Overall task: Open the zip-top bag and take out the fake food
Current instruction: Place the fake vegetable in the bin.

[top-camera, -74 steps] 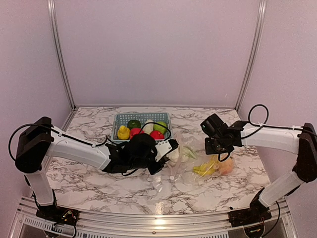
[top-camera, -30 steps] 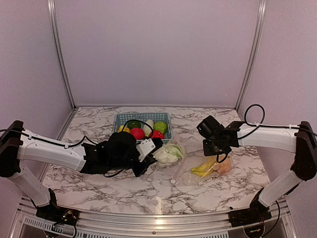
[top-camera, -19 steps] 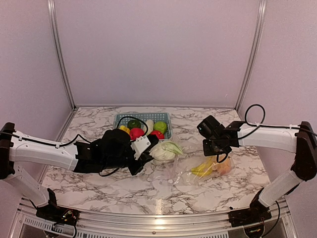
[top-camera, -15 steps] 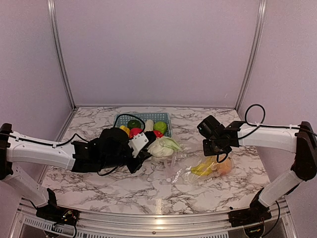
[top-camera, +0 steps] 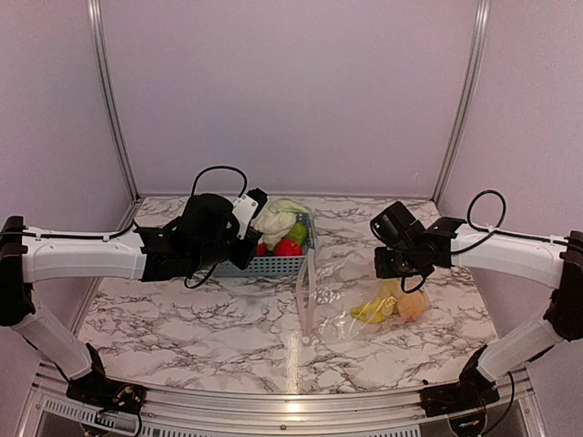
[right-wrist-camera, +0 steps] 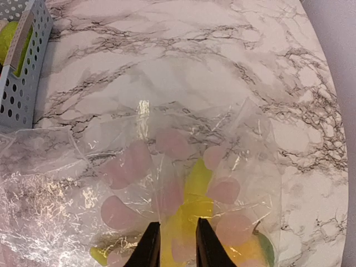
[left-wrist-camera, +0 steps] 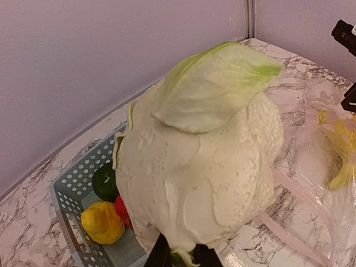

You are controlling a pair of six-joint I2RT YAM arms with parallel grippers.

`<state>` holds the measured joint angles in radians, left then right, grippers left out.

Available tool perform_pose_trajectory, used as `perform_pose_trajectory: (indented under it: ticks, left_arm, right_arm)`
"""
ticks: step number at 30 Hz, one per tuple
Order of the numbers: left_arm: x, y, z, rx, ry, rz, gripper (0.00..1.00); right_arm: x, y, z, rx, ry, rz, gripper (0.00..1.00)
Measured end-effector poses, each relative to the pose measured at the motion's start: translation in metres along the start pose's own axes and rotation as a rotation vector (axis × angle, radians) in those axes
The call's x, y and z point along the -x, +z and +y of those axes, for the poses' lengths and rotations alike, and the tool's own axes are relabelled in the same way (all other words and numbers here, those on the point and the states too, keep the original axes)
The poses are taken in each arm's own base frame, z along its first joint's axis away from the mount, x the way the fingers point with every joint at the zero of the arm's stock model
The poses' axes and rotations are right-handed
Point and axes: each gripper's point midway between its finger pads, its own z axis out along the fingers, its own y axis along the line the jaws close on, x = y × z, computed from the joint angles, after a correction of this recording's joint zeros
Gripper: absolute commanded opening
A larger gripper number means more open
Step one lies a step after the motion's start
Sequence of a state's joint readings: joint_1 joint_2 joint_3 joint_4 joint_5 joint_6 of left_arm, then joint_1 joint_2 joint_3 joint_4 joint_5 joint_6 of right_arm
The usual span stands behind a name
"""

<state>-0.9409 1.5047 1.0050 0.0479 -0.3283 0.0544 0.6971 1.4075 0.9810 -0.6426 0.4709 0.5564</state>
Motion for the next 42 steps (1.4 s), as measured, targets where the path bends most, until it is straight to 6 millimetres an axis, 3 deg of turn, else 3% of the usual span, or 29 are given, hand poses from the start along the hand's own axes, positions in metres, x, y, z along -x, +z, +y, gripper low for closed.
perform_pose_trajectory:
  ticks: [4,10,26,30,35,38,42]
  left_arm:
    - [0.010,0.021,0.019,0.065,-0.024,0.029,0.00]
    - [-0.004,0.050,0.034,0.118,-0.025,0.126,0.00]
    - [-0.020,0.112,0.035,0.168,-0.041,0.254,0.02]
    - [-0.031,0.121,0.039,0.178,-0.052,0.278,0.20]
    - [-0.043,0.125,0.041,0.181,-0.057,0.309,0.54]
    - [-0.042,0.125,0.041,0.180,-0.077,0.306,0.74]
    - [-0.038,0.121,0.040,0.167,-0.086,0.292,0.88]
  right_arm:
    - [0.007,-0.007,0.002,0.027,0.008,-0.021,0.27]
    - [0.012,-0.015,0.002,0.046,0.019,-0.042,0.29]
    - [0.025,-0.032,-0.001,0.076,0.051,-0.091,0.31]
    - [0.025,-0.035,-0.002,0.078,0.054,-0.095,0.32]
    - [0.024,-0.036,-0.003,0.075,0.055,-0.091,0.39]
    - [0.024,-0.035,-0.005,0.076,0.063,-0.087,0.48]
    - [0.023,-0.033,-0.012,0.092,0.094,-0.076,0.61]
